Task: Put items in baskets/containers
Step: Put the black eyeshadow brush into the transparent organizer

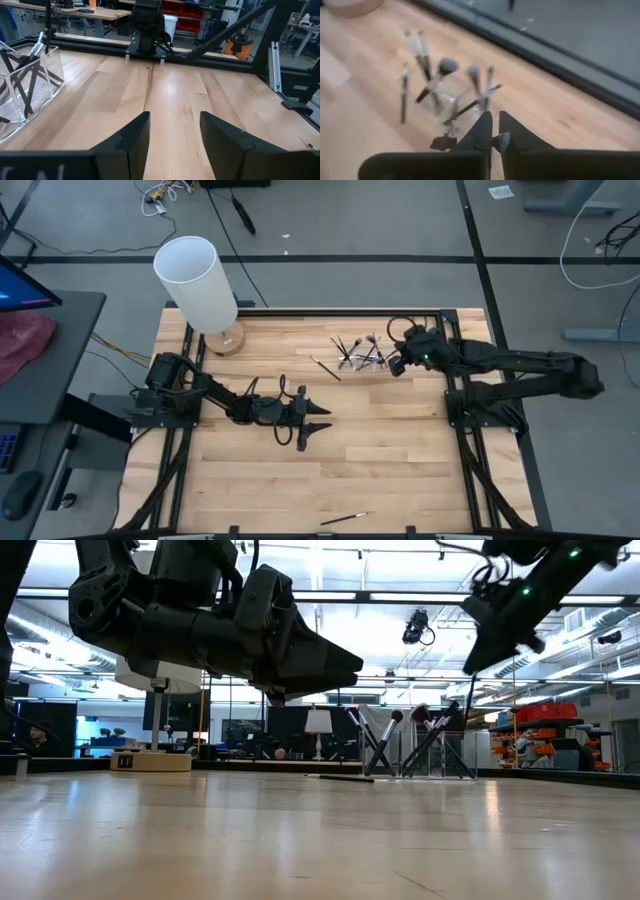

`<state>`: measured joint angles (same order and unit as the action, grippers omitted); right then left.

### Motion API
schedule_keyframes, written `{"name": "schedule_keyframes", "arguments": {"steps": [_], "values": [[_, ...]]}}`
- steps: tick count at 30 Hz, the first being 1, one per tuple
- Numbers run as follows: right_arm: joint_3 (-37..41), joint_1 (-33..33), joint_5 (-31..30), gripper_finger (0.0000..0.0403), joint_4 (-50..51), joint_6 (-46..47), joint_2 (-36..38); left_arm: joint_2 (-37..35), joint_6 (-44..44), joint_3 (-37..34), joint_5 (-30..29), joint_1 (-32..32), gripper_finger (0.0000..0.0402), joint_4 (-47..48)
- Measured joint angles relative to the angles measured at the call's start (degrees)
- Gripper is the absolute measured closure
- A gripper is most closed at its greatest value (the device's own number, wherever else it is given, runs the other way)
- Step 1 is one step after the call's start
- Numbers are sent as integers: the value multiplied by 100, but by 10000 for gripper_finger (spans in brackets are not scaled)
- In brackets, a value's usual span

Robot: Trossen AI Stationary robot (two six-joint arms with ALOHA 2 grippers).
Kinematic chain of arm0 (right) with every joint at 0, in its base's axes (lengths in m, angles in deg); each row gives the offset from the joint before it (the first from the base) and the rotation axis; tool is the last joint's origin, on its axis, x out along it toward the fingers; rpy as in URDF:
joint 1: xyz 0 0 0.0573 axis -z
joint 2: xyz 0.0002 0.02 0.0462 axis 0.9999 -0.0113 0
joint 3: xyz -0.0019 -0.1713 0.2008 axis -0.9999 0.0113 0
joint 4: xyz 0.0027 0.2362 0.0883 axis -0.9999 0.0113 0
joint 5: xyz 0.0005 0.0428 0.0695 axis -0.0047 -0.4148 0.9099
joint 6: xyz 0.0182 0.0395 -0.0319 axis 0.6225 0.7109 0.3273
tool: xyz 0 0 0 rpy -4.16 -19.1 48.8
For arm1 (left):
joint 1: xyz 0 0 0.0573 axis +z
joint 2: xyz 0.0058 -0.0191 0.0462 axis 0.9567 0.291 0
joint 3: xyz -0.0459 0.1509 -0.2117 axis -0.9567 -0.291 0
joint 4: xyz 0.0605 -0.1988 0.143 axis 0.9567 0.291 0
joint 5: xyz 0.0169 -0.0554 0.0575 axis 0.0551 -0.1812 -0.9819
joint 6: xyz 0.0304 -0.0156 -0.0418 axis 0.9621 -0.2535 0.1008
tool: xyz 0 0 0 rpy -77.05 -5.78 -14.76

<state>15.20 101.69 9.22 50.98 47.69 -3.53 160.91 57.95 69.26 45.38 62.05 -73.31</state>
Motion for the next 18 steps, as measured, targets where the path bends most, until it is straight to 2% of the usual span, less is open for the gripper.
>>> {"name": "schedule_keyframes", "arguments": {"steps": [3, 6, 11, 18], "values": [[2, 314, 687, 388, -357, -264, -167, 0, 2, 0, 0, 0, 225, 33], [2, 503, 1099, 388, -564, -360, -364, 0, 2, 0, 0, 0, 225, 33], [2, 714, 1333, 382, -682, -442, -743, 0, 0, 0, 1, -2, 225, 39], [2, 909, 1338, 364, -755, -614, -990, 0, 0, 0, 0, -2, 225, 41]]}}
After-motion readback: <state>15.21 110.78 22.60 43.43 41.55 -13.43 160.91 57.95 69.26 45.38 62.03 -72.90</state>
